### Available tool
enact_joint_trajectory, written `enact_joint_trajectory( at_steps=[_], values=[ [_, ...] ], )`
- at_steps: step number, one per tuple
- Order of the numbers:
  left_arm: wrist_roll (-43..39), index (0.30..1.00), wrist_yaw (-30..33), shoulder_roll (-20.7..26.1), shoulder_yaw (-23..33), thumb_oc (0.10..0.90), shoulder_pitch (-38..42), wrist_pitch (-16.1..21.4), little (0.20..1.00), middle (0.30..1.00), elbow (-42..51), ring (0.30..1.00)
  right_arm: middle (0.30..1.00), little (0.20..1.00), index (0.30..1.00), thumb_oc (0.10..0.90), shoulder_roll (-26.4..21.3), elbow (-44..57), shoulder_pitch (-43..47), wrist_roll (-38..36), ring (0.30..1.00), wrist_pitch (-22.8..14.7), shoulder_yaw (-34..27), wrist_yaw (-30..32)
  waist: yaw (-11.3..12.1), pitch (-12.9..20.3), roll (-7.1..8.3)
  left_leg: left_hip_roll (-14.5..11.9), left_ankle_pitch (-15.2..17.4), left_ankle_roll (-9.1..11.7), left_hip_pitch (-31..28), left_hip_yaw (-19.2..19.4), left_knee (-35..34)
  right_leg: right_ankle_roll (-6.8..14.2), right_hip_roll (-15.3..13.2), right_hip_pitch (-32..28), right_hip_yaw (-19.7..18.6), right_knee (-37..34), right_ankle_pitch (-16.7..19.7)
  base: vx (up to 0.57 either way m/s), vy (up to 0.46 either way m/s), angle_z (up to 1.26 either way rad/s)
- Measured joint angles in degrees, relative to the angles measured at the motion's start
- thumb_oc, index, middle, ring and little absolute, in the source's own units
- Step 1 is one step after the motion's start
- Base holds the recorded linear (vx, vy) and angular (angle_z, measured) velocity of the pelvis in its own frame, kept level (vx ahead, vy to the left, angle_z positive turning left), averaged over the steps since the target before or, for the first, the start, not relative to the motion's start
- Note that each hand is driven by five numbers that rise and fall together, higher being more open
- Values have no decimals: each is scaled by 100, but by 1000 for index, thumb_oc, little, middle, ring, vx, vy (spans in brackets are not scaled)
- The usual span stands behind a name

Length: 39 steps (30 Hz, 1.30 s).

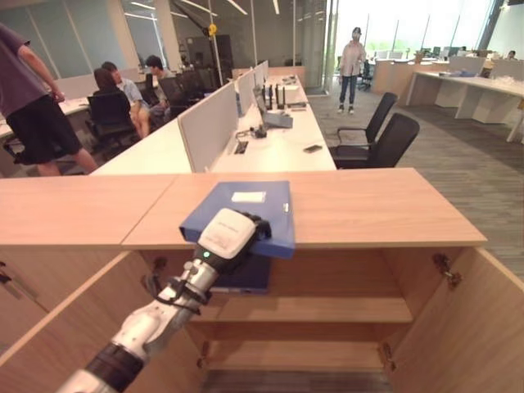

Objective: Put the empty folder in the office cabinet

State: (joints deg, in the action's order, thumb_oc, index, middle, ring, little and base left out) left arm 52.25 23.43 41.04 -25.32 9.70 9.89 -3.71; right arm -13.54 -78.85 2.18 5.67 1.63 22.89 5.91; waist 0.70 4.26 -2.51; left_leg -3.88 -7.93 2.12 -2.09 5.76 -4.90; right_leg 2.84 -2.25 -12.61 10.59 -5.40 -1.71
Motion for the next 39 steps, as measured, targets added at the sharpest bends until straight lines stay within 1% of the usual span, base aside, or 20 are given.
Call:
enact_joint_trajectory(
  at_steps=[4,6,7,8,9,10,11,12,13,15,16,20,22,29,31,32,33,34,37,39],
  values=[
    [-99,300,-184,-166,714,400,-819,84,300,300,692,300,900,900,900,800,6,23,-20,-5,900,-5,-46,35,-34,-11,8,0,9,-6,1,4,-2,-4,-1,5,-7,0,-7,0,0,0],
    [-736,300,-354,-240,1093,400,-1320,204,300,300,1247,300,900,900,900,800,7,24,-52,-11,900,-8,-71,35,-20,-15,17,2,10,-7,3,-4,-2,-6,-2,5,4,-1,-22,-13,-4,2],
    [-1352,300,-626,-357,1307,400,-1505,200,300,300,1693,300,900,900,900,800,4,25,-113,-17,900,-23,-76,42,25,-17,27,8,10,-15,10,-20,-1,-3,-3,4,16,0,-26,-50,5,4],
    [-1370,300,-632,-358,1311,400,-1511,199,300,300,1703,300,900,900,900,800,3,25,-115,-17,900,-23,-76,42,29,-17,28,9,10,-15,10,-21,-1,-3,-3,3,16,0,-26,-37,3,8],
    [-2681,300,-1156,-412,1432,400,-1564,132,300,300,2454,300,900,900,900,800,-14,23,-180,-17,900,-24,-71,28,163,-29,26,16,-7,-26,21,-54,0,1,-4,-1,45,0,-30,-16,10,17],
    [-3576,300,-1371,-393,1439,400,-1526,162,300,300,2929,300,900,900,900,800,-22,14,-209,-17,900,-41,-128,16,195,-53,75,38,7,-15,39,-115,-2,6,-9,-17,105,0,-41,5,5,22],
    [-4364,300,-1647,-396,1425,400,-1504,334,300,300,3196,300,900,900,900,800,-25,-3,-206,-18,900,-41,-133,6,219,-60,50,53,4,-18,41,-136,-3,7,-16,-25,126,0,-41,-11,14,17],
    [-4899,300,-1845,-373,1400,400,-1492,363,300,300,3359,300,900,900,900,800,-27,-7,-202,-17,900,-44,-152,0,235,-63,49,54,4,-20,39,-136,-3,8,-19,-29,126,0,-41,-20,14,5],
    [-5710,300,-2219,-336,1321,400,-1460,442,300,300,3547,300,900,900,900,800,-33,-11,-172,-16,900,-38,-153,-27,238,-44,-35,58,7,-25,32,-135,-3,9,-26,-34,125,0,-39,0,0,0],
    [-7152,300,-2759,-28,1072,400,-1194,382,300,300,3789,300,900,900,900,800,-43,-17,-126,-9,900,-20,-96,-68,236,-67,11,55,7,-23,31,-140,-3,15,-23,-38,132,0,-34,0,0,0],
    [-8181,300,-2998,221,853,400,-948,370,300,300,3806,300,900,900,900,800,-50,-23,-88,-6,900,4,-61,-129,237,-83,-2,50,7,-21,25,-140,-3,14,-18,-44,127,0,-33,0,0,0],
    [-9791,300,-3592,412,-20,400,-678,-73,300,300,3571,300,900,900,900,800,-55,-50,45,2,900,4,47,-282,115,-70,-26,46,6,-19,70,-138,-3,-5,-16,10,109,0,-33,0,0,0],
    [-10419,300,-3686,384,-441,400,-630,-307,300,300,3252,300,900,900,900,800,-45,-64,67,15,900,-44,110,-290,75,-79,-5,39,-9,-1,82,-133,-2,12,-8,28,103,0,-20,0,0,0],
    [-11171,300,-3726,279,-456,400,-943,-375,300,300,2576,300,900,900,900,800,-43,-64,117,96,900,-141,100,-291,105,-246,33,27,-43,2,70,-137,-1,-5,9,14,105,0,-42,0,0,0],
    [-11160,300,-3638,470,-422,400,-1419,-489,300,300,2229,300,900,900,900,800,-52,-62,160,92,900,-151,90,-292,115,-339,36,24,-40,5,58,-137,-1,-11,11,1,106,0,-43,0,0,0],
    [-11069,300,-3616,778,-335,400,-1753,-524,300,300,2165,300,900,900,900,800,-50,-43,210,83,900,-154,48,-326,117,-413,48,20,-39,7,51,-135,-3,-13,17,-7,103,0,-43,0,0,0],
    [-10734,300,-3620,1369,-260,400,-2439,-627,300,300,2010,300,900,900,900,800,-74,-20,242,34,900,-145,47,-368,133,-475,27,27,-30,16,47,-135,-3,-9,8,-13,104,0,-48,0,0,0],
    [-10599,300,-3554,1494,-239,400,-2712,-701,300,300,1827,300,900,900,900,800,-95,-4,240,0,900,-144,51,-386,197,-490,3,28,-17,28,45,-134,-3,-8,6,-14,104,-1,-49,0,0,0],
    [-8771,300,-3486,1384,71,400,-2990,-825,300,300,1302,300,900,900,900,800,-146,440,250,-416,900,-163,60,-460,416,-523,-56,22,-6,49,55,-144,-4,0,10,-7,114,-1,-54,0,0,0],
    [-8217,300,-3509,1372,192,400,-2991,-820,300,300,1240,300,900,900,900,800,-130,758,261,-493,900,-188,71,-502,415,-523,-52,18,-6,46,74,-150,-4,-8,16,11,115,0,-48,0,0,0]
  ],
)
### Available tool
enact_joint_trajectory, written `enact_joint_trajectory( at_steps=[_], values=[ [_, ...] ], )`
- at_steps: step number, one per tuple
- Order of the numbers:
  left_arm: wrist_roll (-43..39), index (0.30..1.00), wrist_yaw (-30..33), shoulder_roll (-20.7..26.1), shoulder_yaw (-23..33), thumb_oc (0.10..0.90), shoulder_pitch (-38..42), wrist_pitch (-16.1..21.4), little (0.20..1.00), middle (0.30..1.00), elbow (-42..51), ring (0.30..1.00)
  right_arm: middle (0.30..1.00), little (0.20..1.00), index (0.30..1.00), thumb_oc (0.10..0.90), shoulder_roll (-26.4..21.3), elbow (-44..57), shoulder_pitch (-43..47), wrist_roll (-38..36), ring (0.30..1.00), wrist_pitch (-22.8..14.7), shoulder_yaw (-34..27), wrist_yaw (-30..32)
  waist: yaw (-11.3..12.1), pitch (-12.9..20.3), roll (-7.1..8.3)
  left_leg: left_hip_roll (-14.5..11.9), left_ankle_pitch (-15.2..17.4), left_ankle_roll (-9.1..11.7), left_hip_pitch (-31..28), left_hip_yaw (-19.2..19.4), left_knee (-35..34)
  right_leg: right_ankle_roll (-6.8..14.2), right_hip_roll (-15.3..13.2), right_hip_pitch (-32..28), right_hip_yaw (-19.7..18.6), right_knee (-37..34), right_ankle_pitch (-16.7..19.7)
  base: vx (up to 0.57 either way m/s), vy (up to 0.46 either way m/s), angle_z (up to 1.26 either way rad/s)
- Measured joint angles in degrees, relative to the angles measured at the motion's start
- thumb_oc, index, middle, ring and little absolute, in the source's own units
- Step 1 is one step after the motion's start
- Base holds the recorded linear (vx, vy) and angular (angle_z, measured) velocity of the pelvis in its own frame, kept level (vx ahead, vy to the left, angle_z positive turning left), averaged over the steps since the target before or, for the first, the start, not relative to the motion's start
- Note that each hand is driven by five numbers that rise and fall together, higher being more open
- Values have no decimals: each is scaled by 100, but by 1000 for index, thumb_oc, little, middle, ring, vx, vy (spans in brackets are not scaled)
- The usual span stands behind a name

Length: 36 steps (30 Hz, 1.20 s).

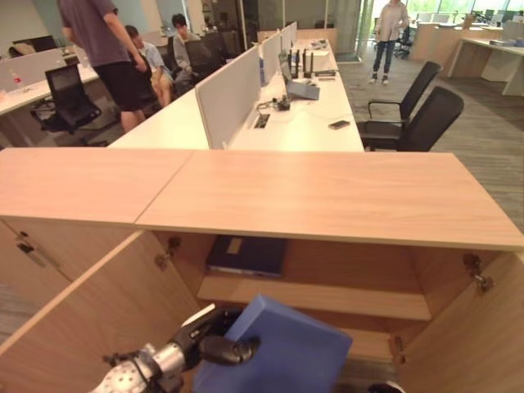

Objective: Put the empty folder in the office cabinet

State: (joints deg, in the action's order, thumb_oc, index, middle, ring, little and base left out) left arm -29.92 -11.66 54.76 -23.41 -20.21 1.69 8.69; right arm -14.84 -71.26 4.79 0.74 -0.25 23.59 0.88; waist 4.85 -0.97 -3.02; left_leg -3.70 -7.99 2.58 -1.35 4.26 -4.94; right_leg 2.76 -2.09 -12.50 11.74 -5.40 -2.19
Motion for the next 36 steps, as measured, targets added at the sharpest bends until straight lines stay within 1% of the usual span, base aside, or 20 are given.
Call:
enact_joint_trajectory(
  at_steps=[3,5,8,9,10,11,12,14,18,19,22,23,24,31,36],
  values=[
    [1082,300,-14,-103,446,400,-59,47,300,300,-190,300,900,900,900,800,-27,755,-2,-47,900,-36,33,-13,-24,4,28,1,-7,-7,18,9,0,3,-2,21,-7,0,9,0,0,0],
    [1607,300,18,-207,669,400,-107,47,300,300,-343,300,900,900,900,800,-91,1108,-4,-18,900,-41,37,-26,-26,2,42,8,-10,-4,27,9,1,5,-9,33,-7,1,9,0,0,0],
    [2031,300,122,-526,1058,400,-304,46,300,300,-578,300,900,900,900,800,-368,1885,-58,139,900,20,49,-97,-36,-11,74,24,-5,-11,37,9,1,10,-22,43,-6,1,2,0,0,0],
    [2206,300,135,-700,1224,400,-385,43,300,300,-602,300,900,900,900,800,-508,2263,-89,185,900,102,76,-128,-26,-22,85,31,-5,-24,37,9,1,9,-27,45,-6,0,0,0,0,0],
    [2257,300,151,-772,1271,400,-411,42,300,300,-602,300,900,900,900,800,-587,2438,-118,221,900,87,90,-132,-19,-27,100,34,-7,-31,37,5,2,8,-29,44,-4,1,0,0,0,0],
    [2462,300,217,-952,1379,400,-463,43,300,300,-596,300,900,900,900,800,-778,2927,-190,321,900,116,108,-172,-6,-24,127,42,-7,-42,38,4,2,6,-36,43,-1,1,-2,0,0,0],
    [2540,300,234,-1048,1439,400,-489,43,300,300,-596,300,900,900,900,800,-869,3153,-220,370,900,109,138,-185,-11,-24,133,47,-8,-48,38,4,2,5,-41,43,-1,1,-2,0,0,0],
    [2687,300,279,-1145,1482,400,-511,46,300,300,-558,300,900,900,900,800,-1055,3752,-247,414,900,103,150,-212,-26,-9,188,52,-7,-61,37,6,3,-1,-44,42,-2,1,-7,0,0,0],
    [2858,300,324,-1318,1485,400,-502,51,300,300,-516,300,900,900,900,800,-1155,4359,-270,608,900,51,159,-297,-90,-18,196,71,4,-69,37,10,3,2,-65,44,-2,1,-8,0,0,0],
    [2857,300,355,-1356,1476,400,-500,52,300,300,-498,300,900,900,900,800,-1196,4496,-272,617,900,41,224,-355,-102,-24,187,76,5,-70,39,12,2,38,-71,46,-3,1,-32,0,0,0],
    [2927,300,356,-1353,1466,400,-447,59,300,300,-386,300,900,900,900,800,-1315,4894,-275,832,900,48,454,-472,-151,-24,191,78,23,-56,39,19,2,46,-78,50,-5,1,-37,0,0,0],
    [3071,300,356,-1354,1426,400,-290,71,300,300,-336,300,900,900,900,800,-1326,5082,-275,833,900,-4,532,-564,-158,-24,189,76,23,-57,39,22,2,45,-78,52,-8,1,-37,0,0,0],
    [3085,300,358,-1355,1409,400,-195,83,300,300,-327,300,900,900,900,800,-1311,5107,-261,834,900,-71,567,-598,-162,-24,186,75,29,-51,39,26,2,45,-79,53,-11,1,-37,0,0,0],
    [3108,300,393,-1335,1331,400,152,116,300,300,-189,300,900,900,900,800,-1341,5112,-169,1060,900,-109,916,-685,-159,-28,179,82,19,-75,75,40,3,44,-88,98,-20,1,-36,0,0,0],
    [3082,300,391,-1321,1086,400,442,123,300,300,-123,300,900,900,900,800,-1361,5114,29,1156,900,-149,1023,-781,-162,-32,174,79,19,-75,75,41,4,12,-85,100,-22,1,-14,0,0,0]
  ],
)
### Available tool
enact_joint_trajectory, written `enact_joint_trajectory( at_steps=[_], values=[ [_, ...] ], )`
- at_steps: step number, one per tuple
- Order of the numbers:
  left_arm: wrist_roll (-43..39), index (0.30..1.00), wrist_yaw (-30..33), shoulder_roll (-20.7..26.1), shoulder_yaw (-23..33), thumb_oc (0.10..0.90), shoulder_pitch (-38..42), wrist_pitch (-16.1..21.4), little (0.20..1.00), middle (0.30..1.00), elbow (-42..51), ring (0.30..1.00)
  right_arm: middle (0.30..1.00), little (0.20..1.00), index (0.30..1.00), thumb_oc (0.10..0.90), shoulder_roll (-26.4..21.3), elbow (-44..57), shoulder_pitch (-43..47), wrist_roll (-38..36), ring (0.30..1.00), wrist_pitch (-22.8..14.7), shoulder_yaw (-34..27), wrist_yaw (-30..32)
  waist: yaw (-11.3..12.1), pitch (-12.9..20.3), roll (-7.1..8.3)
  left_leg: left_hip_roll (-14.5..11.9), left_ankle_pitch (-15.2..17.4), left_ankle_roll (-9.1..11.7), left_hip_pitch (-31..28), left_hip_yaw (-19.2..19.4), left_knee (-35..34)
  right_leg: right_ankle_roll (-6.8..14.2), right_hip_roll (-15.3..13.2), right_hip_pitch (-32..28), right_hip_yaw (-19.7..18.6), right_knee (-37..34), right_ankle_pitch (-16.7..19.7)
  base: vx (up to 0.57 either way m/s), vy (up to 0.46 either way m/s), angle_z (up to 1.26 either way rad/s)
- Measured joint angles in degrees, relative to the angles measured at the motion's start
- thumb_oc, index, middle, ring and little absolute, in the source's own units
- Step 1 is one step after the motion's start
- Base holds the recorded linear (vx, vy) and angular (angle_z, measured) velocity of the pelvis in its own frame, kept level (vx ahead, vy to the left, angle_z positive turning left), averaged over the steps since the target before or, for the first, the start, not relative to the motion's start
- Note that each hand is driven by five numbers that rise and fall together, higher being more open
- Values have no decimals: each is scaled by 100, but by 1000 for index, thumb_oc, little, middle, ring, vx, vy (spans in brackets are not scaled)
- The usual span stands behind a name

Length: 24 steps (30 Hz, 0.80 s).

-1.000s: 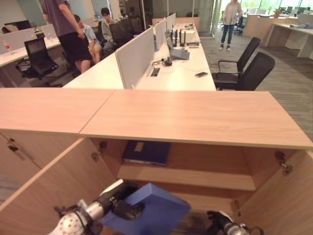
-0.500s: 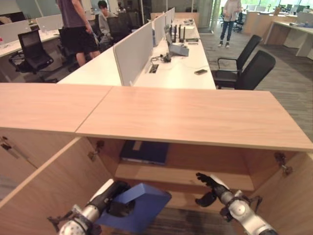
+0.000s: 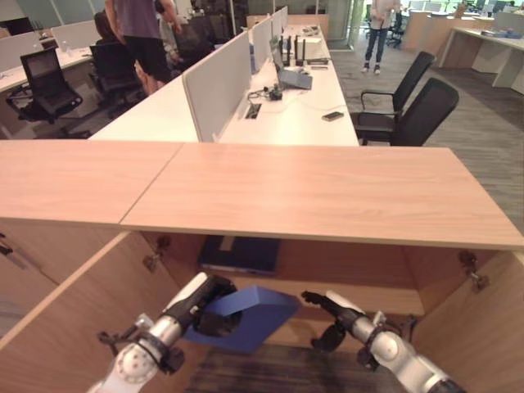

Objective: Put the empty folder in the office cabinet

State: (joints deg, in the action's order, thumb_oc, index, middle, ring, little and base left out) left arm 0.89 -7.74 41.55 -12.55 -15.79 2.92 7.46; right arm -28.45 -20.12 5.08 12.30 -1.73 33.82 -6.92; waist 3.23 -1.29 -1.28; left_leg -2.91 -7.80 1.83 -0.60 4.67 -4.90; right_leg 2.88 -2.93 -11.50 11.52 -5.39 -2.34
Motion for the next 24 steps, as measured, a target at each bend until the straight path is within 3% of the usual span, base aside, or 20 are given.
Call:
enact_joint_trajectory(
  at_steps=[9,15,24],
  values=[
    [-35,300,-4,67,-139,400,271,9,300,300,44,300,900,900,900,800,-162,12,228,1,900,-43,21,-16,0,-25,12,0,1,1,-1,7,-1,2,-2,2,-6,0,-1,0,0,0],
    [-67,300,-37,493,-302,400,418,128,300,300,397,300,900,900,900,800,-175,25,411,0,900,-50,17,-6,-1,-77,24,5,1,1,-32,64,0,5,-20,-8,-50,0,-2,1,0,-4],
    [-194,300,-55,499,-586,400,872,133,300,300,446,300,900,900,900,800,-174,33,515,-1,900,-50,20,10,-2,-131,24,5,1,0,-38,66,10,3,-17,-14,-53,0,0,0,0,0]
  ],
)
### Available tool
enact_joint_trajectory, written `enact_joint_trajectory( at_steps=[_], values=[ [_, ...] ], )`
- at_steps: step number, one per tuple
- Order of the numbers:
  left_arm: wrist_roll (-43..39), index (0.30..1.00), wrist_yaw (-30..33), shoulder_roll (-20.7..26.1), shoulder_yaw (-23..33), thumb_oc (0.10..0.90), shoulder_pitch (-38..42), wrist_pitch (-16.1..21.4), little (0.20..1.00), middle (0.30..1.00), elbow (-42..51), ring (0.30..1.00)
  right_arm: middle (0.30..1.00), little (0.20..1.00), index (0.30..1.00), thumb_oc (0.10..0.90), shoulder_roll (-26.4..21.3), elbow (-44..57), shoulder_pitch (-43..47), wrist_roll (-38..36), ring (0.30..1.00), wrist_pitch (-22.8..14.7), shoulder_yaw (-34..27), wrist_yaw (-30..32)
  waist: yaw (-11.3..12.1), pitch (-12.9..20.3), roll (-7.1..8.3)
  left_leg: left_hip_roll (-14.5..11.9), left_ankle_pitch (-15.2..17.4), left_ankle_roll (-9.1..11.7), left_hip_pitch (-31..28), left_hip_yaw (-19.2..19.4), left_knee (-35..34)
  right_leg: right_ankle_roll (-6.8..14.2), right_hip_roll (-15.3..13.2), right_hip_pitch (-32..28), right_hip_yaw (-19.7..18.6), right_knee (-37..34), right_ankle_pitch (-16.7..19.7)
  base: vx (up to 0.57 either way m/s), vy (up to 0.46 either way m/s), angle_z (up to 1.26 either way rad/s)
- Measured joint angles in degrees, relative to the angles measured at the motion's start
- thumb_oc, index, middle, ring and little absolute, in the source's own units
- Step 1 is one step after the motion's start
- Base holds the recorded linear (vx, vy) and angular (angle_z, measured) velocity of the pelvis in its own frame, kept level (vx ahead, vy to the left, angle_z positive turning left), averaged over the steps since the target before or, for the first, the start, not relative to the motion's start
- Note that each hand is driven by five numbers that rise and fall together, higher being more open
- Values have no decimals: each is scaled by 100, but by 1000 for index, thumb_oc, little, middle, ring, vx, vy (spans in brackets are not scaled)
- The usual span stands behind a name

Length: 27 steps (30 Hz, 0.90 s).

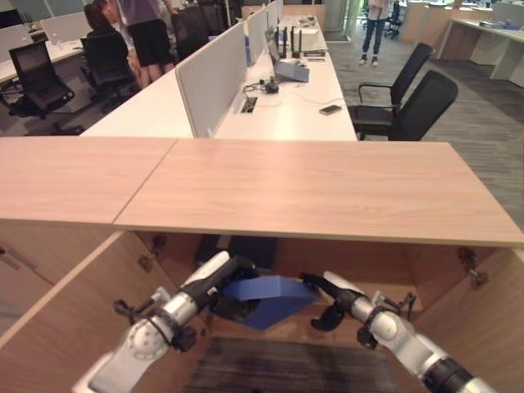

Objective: Put the empty folder in the office cabinet

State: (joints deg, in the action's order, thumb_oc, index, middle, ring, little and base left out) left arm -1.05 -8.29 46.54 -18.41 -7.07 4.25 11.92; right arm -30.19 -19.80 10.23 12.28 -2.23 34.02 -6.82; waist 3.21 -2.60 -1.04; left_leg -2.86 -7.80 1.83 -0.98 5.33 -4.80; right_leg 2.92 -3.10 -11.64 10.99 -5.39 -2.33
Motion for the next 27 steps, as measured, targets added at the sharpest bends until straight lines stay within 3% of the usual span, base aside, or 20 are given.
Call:
enact_joint_trajectory(
  at_steps=[9,10,11,15,27],
  values=[
    [-102,300,-55,239,-285,400,434,-1,300,300,9,300,900,900,900,800,-12,-4,122,-3,900,6,119,66,-3,-21,33,0,0,0,-3,5,10,-1,-1,-2,-3,0,3,0,0,0],
    [-138,300,-86,247,-338,400,474,-2,300,300,7,300,554,554,554,569,-7,-4,157,-4,554,6,123,65,-6,-21,33,1,0,0,-5,9,10,0,-2,-2,-7,0,3,0,0,0],
    [-193,300,-101,274,-422,400,527,-1,300,300,8,300,300,300,300,400,-5,-4,172,-5,300,6,123,64,-2,-21,34,2,0,0,-6,8,11,-1,-2,-3,-6,0,4,0,0,0],
    [-402,300,-141,416,-671,400,605,-1,300,300,12,300,300,300,300,400,-5,-16,207,-122,300,17,125,58,-8,-22,36,1,0,0,-14,14,12,-2,-2,-7,-12,1,5,0,0,0],
    [-1162,300,-479,874,-709,400,639,-25,300,300,13,300,300,300,300,400,-68,-191,104,-473,300,-3,612,-295,-19,-32,76,-2,-2,-1,-50,16,12,-5,-1,-46,-13,0,12,0,0,0]
  ],
)
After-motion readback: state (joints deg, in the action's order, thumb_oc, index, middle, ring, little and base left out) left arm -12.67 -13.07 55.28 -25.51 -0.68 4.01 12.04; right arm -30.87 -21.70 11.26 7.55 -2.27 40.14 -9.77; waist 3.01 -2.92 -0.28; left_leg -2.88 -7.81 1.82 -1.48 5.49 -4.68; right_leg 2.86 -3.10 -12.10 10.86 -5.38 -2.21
